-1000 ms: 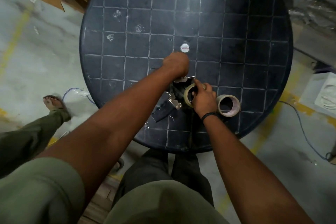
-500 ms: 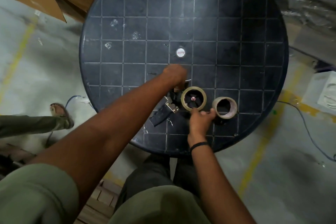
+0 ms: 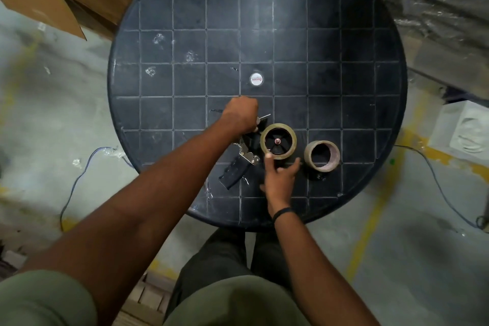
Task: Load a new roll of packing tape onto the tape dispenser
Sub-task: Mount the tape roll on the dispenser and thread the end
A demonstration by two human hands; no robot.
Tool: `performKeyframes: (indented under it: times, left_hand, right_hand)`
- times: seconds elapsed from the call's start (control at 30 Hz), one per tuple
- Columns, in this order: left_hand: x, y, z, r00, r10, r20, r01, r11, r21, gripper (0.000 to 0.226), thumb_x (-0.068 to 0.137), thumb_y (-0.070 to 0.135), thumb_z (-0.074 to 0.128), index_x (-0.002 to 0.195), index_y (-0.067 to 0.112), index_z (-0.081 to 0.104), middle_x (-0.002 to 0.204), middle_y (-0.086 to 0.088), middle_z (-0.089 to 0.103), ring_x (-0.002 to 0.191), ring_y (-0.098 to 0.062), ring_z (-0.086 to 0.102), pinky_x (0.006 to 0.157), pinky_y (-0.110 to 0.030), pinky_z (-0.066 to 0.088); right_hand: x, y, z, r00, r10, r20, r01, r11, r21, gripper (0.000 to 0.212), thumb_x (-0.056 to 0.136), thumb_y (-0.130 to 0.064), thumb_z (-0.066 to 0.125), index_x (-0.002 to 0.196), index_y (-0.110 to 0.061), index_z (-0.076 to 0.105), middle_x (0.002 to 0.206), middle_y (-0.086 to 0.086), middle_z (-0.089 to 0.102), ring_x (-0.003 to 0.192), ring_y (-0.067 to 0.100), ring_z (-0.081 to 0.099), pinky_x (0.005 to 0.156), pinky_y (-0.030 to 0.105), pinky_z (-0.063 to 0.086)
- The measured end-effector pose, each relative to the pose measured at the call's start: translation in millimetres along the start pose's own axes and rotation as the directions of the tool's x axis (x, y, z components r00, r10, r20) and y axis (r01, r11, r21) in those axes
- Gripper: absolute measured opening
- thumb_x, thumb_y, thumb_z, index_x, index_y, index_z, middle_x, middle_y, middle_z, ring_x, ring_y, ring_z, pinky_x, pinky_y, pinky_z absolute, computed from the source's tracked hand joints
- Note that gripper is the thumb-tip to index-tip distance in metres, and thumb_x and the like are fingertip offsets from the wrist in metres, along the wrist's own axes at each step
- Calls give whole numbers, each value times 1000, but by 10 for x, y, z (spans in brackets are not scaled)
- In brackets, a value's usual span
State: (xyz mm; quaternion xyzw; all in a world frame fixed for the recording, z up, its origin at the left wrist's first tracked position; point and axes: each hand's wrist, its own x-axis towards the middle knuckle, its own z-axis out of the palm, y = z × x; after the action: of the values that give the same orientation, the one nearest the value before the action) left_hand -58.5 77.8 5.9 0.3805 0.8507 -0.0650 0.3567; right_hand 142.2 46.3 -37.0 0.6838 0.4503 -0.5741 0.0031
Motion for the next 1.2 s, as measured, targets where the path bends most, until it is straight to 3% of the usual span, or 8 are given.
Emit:
performKeyframes:
  times: [0.2,0.37,0.43,0.53,0.7,0.8,0.93,1.2]
  left_hand:
    - [20,-312,-14,996,57,67,-42,979,-201,47,89,26,73,127,2,60,125,-20,67,115,-36,62,90,-36,50]
    - [-71,-675,199,998,64,0,-58,917,-396,39,90,21,73,124,13,56,106,-15,75,102,-32,70,88,-37,54]
    - [-53,-685,208,999,50,-16,-52,901,-431,37,92,32,71,124,16,61,104,-12,76,100,-28,71,88,-36,55]
    - [37,-557,103,996,-67,-63,36,916,-400,41,90,43,70,120,16,68,112,-14,74,108,-31,68,91,-37,53]
    - [133,-303,-59,991,-123,-42,110,964,-242,33,86,42,69,91,9,71,97,-13,73,99,-34,70,76,-35,52]
    - [191,-238,-114,986,-159,-44,144,959,-245,29,84,38,71,78,13,57,93,-12,70,96,-34,69,77,-37,56]
    - [229,-208,-187,984,-175,-17,165,953,-255,28,80,23,74,68,14,50,85,-9,67,93,-31,71,75,-34,55]
    - [355,-268,-235,967,-208,145,248,891,-379,17,77,13,78,90,8,69,95,-11,77,92,-26,76,85,-36,62]
  right_hand:
    - [-100,253,375,985,48,167,-36,996,-76,128,67,-51,83,155,-40,-10,101,-1,71,102,30,72,90,52,59]
    - [-343,-47,306,985,-138,-106,100,948,-303,103,78,-37,85,154,-14,19,140,19,51,121,41,58,97,47,51]
    - [-492,-109,223,890,-413,-195,255,803,-539,91,77,-47,82,147,-19,32,137,14,47,119,36,55,90,48,50]
    - [-512,-217,272,731,-682,-23,430,486,-761,89,75,-56,77,147,-22,38,145,10,44,130,30,46,99,51,43]
    - [-127,-630,509,704,-657,270,486,168,-857,118,71,-60,78,161,-15,16,169,14,13,156,33,13,118,72,11]
    - [111,-762,560,712,-618,334,470,65,-880,114,73,-66,72,159,-11,20,164,10,28,155,30,17,114,77,9]
    - [222,-761,566,696,-625,354,500,67,-863,104,69,-63,73,149,-10,35,149,7,47,151,28,28,113,76,17]
    - [383,-795,622,688,-665,289,555,225,-801,62,79,-50,69,130,-19,55,136,3,59,144,23,38,115,75,13]
